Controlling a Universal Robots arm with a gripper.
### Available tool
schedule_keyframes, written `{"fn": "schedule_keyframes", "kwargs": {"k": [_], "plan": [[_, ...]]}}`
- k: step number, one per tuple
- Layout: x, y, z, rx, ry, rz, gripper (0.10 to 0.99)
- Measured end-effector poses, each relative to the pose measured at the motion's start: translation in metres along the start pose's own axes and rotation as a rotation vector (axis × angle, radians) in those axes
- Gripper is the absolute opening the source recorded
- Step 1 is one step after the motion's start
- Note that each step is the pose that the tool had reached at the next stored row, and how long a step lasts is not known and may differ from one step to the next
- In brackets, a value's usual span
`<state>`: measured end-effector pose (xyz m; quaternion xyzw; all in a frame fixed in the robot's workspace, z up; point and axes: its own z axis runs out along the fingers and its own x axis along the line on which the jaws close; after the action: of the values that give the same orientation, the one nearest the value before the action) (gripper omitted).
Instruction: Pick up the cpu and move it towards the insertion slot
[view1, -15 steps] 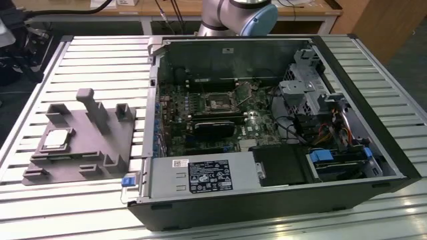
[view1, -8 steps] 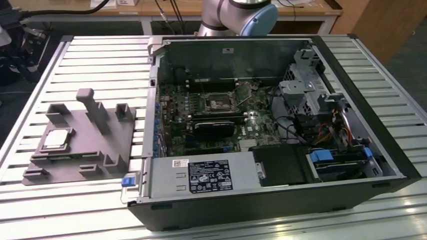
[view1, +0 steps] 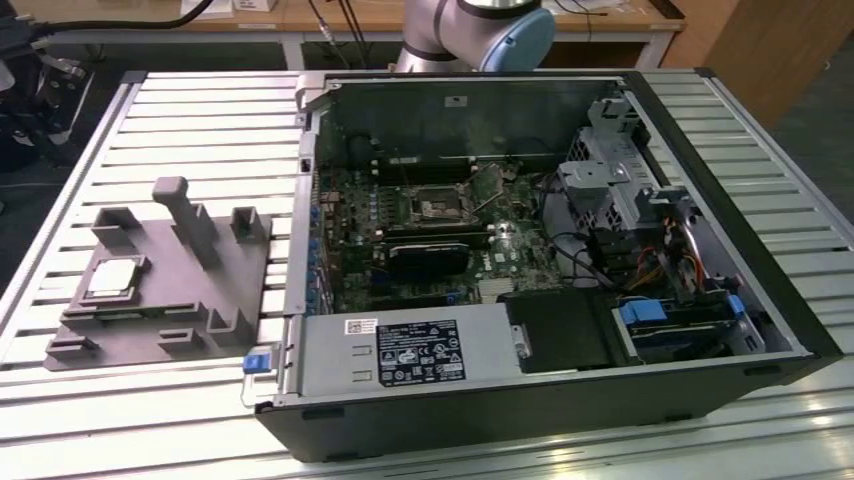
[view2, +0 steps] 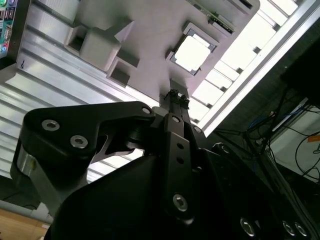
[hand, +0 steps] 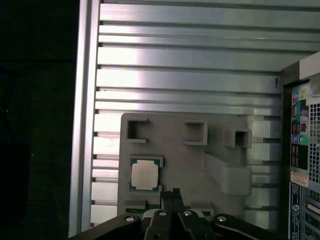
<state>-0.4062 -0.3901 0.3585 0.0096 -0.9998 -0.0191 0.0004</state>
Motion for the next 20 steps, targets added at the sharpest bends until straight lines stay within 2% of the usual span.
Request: {"fn": "schedule_keyframes", "kwargs": {"k": [20], "plan": [[0.0076,0.0001,0.0005,0.000,0.0000,0.000,0.106]]}}
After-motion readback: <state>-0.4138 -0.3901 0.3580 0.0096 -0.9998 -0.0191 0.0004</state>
